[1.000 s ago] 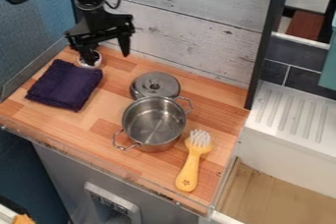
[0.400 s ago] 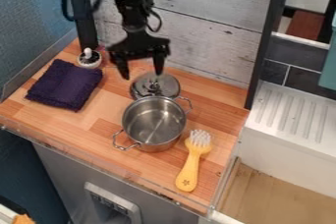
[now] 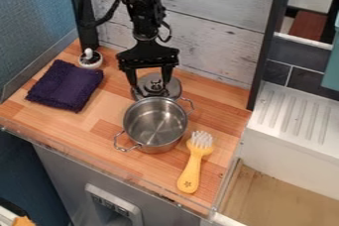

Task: Put the silver pot cover on top of the silver pot

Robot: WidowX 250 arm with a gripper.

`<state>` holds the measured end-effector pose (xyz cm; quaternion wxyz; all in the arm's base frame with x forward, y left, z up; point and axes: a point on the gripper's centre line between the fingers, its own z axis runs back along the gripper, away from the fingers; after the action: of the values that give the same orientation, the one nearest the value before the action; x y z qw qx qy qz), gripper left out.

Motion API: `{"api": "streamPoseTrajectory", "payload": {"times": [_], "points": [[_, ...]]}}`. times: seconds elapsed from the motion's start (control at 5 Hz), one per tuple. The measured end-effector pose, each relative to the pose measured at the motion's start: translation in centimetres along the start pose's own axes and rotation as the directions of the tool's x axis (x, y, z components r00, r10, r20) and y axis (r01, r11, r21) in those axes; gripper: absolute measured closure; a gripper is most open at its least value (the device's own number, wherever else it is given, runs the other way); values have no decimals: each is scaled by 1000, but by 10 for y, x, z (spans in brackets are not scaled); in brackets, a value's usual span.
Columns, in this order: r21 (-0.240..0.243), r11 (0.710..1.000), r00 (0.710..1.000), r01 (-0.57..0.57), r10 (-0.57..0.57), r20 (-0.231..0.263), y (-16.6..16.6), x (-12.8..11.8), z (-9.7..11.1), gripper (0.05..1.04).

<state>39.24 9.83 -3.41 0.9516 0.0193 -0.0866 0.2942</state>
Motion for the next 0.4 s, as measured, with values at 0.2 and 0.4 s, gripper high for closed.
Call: {"api": "streamPoseTrajectory", "payload": {"times": [0.2,0.4], "points": [[-1,1000,1000,-6,6,3,-1,0,-2,433],[-5,1000,1000,-3,3,11,-2,1,-2,724]]}}
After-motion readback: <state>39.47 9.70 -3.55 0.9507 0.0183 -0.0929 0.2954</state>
